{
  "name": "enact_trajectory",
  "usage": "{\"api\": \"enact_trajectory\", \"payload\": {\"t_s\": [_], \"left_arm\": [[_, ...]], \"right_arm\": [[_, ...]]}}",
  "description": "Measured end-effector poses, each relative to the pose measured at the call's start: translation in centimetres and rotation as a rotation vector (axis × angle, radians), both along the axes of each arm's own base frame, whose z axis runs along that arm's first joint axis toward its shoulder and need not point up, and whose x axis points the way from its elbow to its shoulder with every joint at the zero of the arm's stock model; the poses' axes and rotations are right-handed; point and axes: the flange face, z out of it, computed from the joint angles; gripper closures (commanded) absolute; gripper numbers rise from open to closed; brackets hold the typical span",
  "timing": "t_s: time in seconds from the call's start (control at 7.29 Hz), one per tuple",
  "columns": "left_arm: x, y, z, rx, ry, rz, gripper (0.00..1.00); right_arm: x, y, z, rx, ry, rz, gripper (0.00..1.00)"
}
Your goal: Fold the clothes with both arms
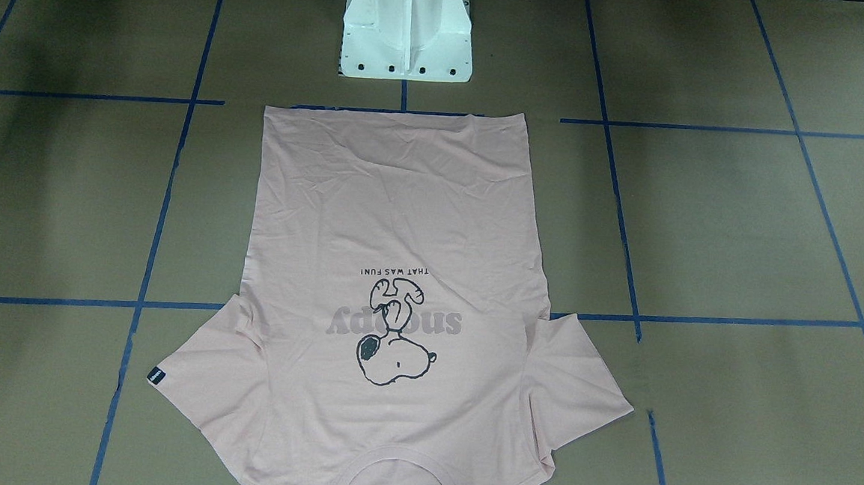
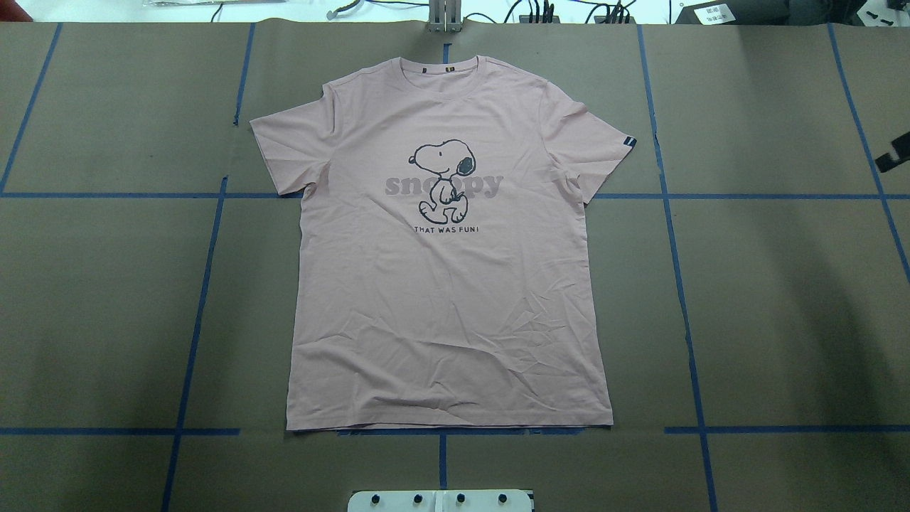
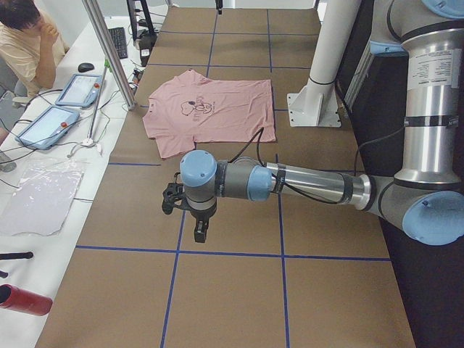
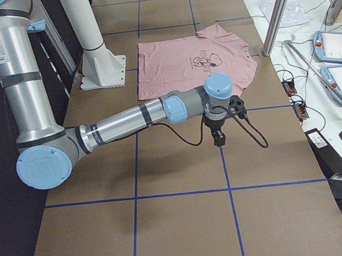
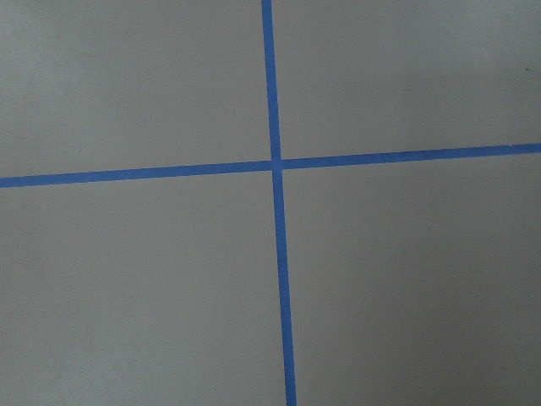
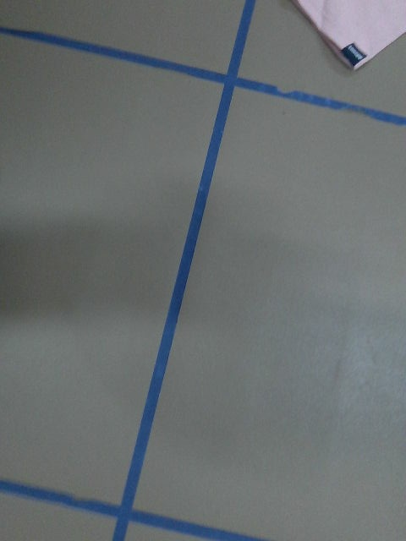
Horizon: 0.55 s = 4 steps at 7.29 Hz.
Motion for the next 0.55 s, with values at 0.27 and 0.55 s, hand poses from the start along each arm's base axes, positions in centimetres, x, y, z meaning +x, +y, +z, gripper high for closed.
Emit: {"api": "enact_trajectory", "payload": {"t_s": [0.27, 0.55], "left_arm": [[0.4, -0.1, -1.0, 0.046, 0.062, 0.006, 0.0], [0.6, 0.0, -1.8, 0.065, 0.097, 0.01, 0.0]], "right_arm": [[-12.9, -4.7, -5.9, -0.077, 0.002, 0.158, 0.13], [-24.6, -9.9, -10.2, -0.144, 0.029, 0.385, 0.23]]}}
